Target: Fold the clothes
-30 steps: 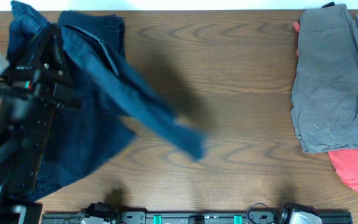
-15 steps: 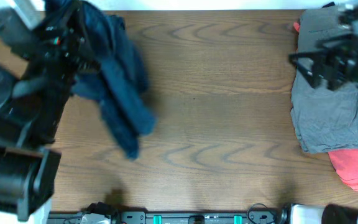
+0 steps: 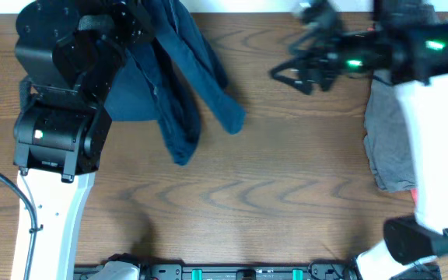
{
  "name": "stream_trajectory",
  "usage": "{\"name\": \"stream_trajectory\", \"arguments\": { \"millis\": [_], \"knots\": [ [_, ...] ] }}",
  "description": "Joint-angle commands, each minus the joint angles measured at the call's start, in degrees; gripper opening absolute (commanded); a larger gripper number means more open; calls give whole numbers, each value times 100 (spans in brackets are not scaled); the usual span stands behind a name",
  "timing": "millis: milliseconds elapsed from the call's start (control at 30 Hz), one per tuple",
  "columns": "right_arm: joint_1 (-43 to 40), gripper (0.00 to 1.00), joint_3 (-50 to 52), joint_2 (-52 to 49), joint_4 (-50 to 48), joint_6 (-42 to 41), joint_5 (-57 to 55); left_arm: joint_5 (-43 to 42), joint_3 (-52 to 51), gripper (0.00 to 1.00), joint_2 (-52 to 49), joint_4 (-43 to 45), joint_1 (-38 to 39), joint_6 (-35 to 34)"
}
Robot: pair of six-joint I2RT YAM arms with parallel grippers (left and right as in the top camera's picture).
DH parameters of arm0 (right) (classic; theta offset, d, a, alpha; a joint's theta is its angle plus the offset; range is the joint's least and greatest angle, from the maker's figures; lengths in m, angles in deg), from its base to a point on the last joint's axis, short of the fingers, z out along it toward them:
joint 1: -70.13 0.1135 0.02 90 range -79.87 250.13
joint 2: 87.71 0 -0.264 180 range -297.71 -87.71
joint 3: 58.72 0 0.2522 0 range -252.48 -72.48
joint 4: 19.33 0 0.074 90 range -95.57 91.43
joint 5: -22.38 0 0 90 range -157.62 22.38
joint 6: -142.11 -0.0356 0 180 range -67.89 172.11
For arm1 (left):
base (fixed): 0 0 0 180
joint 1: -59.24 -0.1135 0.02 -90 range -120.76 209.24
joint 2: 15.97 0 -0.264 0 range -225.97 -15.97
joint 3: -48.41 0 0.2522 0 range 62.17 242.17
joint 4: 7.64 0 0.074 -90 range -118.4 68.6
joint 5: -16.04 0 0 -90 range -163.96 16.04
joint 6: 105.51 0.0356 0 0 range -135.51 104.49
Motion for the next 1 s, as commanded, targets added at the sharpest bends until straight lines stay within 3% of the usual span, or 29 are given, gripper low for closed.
{"name": "stream_trajectory", "arguments": {
  "millis": [0, 367, 667, 967],
  "knots": [
    [573, 69, -7, -455, -345, -157, -39, 2, 103, 6, 59, 155, -17, -63],
    [1934, 78, -7, -1488, -1812, -1115, -1071, 120, 103, 6, 50, 129, -20, -68],
    [2413, 74, -4, -1683, -1937, -1342, -1696, 249, 103, 6, 50, 109, -20, -61],
    [2463, 74, -4, -1694, -1674, -1335, -1226, 463, 103, 6, 44, -44, -24, 0]
  ]
}}
